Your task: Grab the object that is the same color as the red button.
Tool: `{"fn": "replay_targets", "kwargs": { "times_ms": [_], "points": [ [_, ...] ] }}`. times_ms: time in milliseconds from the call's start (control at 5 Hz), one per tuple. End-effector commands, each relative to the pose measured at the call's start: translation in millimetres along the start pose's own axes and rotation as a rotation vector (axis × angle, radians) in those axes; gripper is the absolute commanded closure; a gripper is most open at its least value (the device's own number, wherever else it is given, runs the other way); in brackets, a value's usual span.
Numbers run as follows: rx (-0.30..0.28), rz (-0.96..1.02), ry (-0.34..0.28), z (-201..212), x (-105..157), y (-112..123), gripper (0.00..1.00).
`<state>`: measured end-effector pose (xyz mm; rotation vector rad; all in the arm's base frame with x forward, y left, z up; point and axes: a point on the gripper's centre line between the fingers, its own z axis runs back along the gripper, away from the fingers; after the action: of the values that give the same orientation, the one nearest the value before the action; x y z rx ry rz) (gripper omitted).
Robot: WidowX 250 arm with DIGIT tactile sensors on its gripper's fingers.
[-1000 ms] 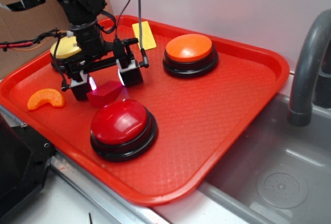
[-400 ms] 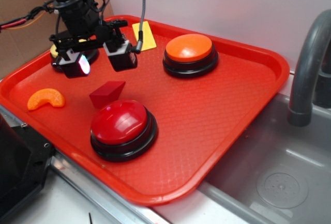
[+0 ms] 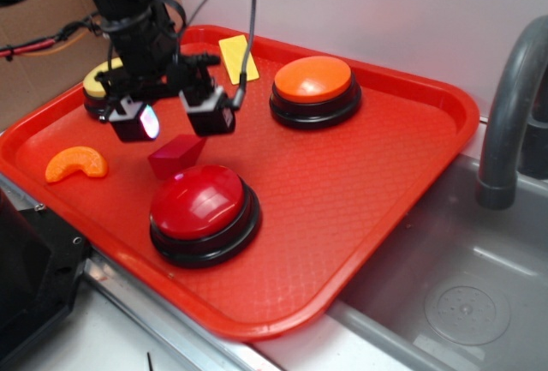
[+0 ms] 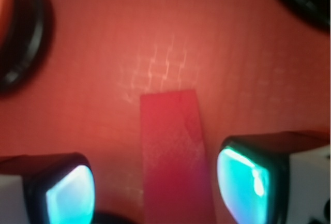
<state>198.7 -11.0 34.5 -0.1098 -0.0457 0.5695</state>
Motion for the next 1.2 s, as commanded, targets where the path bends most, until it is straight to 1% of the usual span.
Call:
{"fn": "replay_targets", "kwargs": {
  "times_ms": [0,200,400,600,800,1000],
  "points": [
    [0.032,-0.057,0.006,-5.7,-4.3,7.3,0.00],
    [0.046,-0.074,-0.002,-5.4,-4.5,8.2,1.00],
    [0.062,-0.076,0.015,-6.4,-4.5,9.0,1.00],
    [0.065,-0.070,0.008,11.0,2.0,5.6,1.00],
    [-0.010,-0.134,-0.047,59.8,20.2,-8.4,1.00],
    [-0.029,-0.165,-0.134,112.2,28.0,-8.8,1.00]
  ]
}}
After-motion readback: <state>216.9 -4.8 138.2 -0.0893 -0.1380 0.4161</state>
